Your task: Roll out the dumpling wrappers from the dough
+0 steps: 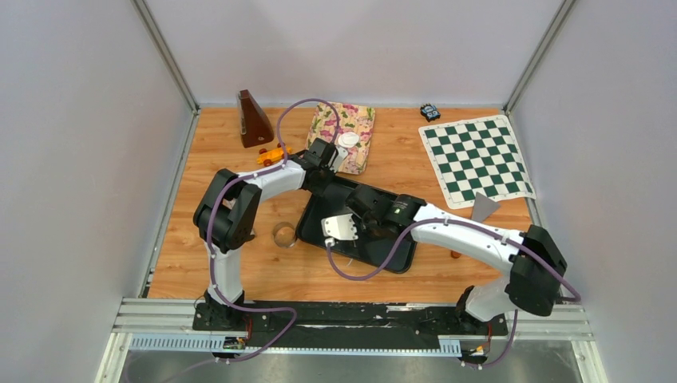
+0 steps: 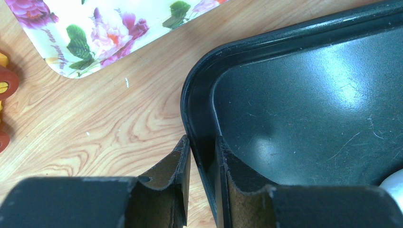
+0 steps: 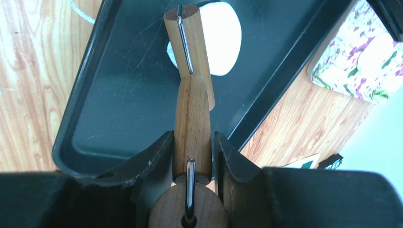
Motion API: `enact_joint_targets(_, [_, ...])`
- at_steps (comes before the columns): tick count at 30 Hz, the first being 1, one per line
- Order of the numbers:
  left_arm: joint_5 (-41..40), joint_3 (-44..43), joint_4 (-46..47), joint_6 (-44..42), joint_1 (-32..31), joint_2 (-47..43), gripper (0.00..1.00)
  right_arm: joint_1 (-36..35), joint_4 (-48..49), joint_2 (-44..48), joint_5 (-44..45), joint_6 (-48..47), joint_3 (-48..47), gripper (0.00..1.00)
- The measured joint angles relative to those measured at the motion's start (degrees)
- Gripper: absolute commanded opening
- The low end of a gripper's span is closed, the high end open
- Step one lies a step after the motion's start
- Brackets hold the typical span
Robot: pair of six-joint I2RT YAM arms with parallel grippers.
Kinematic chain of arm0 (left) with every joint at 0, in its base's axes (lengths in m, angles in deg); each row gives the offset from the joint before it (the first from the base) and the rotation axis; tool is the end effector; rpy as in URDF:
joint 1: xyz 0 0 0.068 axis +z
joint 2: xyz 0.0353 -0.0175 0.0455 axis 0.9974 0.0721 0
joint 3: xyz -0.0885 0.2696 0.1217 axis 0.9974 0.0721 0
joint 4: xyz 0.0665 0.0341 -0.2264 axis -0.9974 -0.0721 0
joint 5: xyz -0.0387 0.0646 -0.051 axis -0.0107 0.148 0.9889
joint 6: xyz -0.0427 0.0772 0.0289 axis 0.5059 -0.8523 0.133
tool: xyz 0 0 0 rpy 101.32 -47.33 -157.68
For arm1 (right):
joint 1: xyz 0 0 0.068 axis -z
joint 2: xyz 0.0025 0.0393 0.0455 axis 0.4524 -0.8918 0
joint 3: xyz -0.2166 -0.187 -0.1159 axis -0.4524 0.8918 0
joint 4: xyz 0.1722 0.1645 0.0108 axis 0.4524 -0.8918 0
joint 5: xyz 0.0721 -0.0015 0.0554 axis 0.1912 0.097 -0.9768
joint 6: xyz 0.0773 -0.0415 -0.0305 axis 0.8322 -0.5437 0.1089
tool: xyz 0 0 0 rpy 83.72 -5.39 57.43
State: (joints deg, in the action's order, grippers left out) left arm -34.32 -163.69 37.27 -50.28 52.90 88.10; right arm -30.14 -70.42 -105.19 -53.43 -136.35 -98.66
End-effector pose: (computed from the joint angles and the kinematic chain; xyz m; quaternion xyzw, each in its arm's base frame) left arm 0.3639 -0.2222 0.1742 0.2894 0.9159 -0.0015 0.2781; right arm 0.1576 0.2269 0.2548 -0.7847 0.5774 -0.0409 0.2220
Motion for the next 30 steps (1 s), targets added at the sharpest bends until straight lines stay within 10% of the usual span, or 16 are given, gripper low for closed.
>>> enact_joint_targets(30, [-0.70, 0.00, 0.17, -0.42, 0.48, 0.00, 0.00, 0.22, 21.22, -11.02, 5.35, -4.83, 1.70, 0.00])
